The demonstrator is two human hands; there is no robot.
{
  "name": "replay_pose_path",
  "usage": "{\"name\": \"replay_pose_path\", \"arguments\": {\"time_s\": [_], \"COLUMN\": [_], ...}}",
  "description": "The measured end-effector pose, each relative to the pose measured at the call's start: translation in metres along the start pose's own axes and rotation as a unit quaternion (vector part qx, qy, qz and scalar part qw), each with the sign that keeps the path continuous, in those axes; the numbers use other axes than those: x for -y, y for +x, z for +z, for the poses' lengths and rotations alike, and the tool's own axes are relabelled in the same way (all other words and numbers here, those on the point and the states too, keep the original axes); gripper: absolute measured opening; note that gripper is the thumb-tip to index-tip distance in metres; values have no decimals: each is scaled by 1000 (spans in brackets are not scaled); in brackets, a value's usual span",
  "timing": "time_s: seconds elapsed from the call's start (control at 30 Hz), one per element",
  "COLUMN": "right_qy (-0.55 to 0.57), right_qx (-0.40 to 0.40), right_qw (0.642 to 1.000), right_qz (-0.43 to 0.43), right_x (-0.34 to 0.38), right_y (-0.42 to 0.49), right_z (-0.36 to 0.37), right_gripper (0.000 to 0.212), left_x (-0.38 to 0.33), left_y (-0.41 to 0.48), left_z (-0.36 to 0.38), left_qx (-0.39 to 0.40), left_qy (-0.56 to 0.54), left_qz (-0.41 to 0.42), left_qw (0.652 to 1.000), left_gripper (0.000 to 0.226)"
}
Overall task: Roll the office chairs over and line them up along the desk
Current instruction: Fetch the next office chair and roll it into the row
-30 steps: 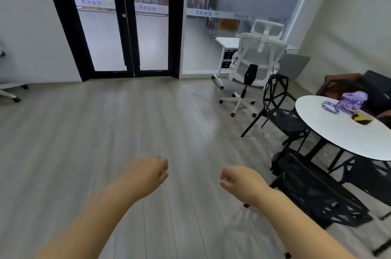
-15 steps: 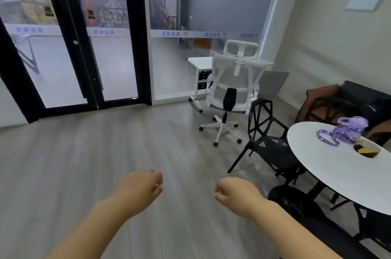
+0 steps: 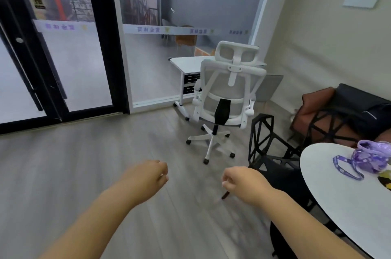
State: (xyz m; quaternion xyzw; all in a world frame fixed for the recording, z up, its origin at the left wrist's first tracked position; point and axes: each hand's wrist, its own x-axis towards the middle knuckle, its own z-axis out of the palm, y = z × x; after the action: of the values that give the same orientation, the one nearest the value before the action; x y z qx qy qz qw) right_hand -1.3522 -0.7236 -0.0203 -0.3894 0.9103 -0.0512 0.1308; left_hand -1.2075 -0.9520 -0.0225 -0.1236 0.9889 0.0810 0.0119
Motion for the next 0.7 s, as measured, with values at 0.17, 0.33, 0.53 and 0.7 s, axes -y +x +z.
{"name": "replay_pose_path", "arguments": {"time_s": [0.17, 0.33, 0.53, 0.7], "right_qy": [9, -15, -43, -63], "right_qx": [-13, -32, -54, -73], "right_qw": [1000, 998, 993, 990], "right_qz": [27, 60, 91, 99], "right_x": [-19, -58, -127, -199], "right_y": [116, 204, 309, 405], "right_z": [-42, -78, -110, -137], "right_gripper": [21, 18, 20, 21], "left_x": [60, 83, 83, 71], "left_y": [132, 257, 394, 514], "left_z": [-21, -48, -50, -49], "left_qx": [8, -5, -5, -18], "left_qy": [-3, 6, 29, 37], "left_qz": [17, 58, 94, 97], "left_qw": [1000, 998, 995, 994], "left_gripper": [25, 25, 23, 23]}}
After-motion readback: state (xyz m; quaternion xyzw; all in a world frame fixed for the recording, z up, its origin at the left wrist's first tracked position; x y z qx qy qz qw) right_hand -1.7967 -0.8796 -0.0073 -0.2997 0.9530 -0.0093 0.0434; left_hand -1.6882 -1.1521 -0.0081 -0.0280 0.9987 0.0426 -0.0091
